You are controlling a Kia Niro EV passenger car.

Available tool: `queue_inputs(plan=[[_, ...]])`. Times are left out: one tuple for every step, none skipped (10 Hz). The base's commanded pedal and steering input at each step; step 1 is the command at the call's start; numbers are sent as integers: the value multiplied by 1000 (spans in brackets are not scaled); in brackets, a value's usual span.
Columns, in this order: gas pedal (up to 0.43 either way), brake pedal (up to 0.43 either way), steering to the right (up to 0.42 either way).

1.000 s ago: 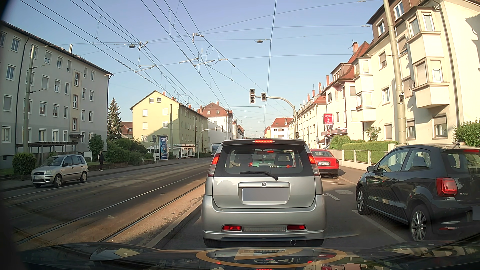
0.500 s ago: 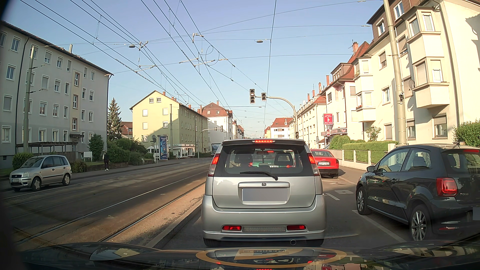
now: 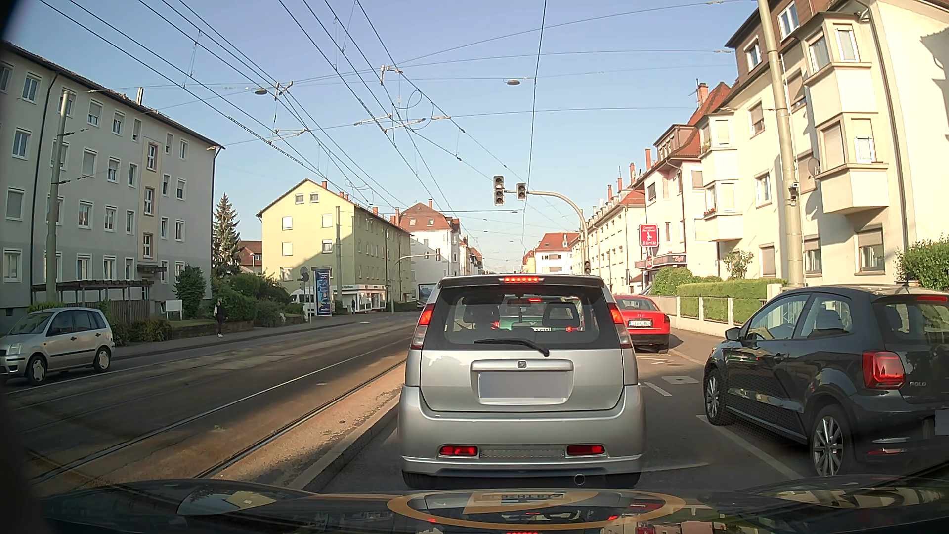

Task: Follow the waypoints while adhering to traffic rules and regulations

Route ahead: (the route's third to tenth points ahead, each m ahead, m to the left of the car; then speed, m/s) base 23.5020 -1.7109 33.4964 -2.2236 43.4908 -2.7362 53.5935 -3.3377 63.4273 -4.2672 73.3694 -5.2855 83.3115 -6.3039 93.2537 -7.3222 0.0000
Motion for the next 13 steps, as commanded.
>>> queue_inputs(plan=[[0,226,-2],[0,226,-2],[0,226,-2],[0,226,-2],[0,226,-2],[0,226,-2],[0,226,-2],[0,226,-2],[0,226,-2],[0,226,-2],[0,226,-2],[0,226,-2],[0,226,-2]])
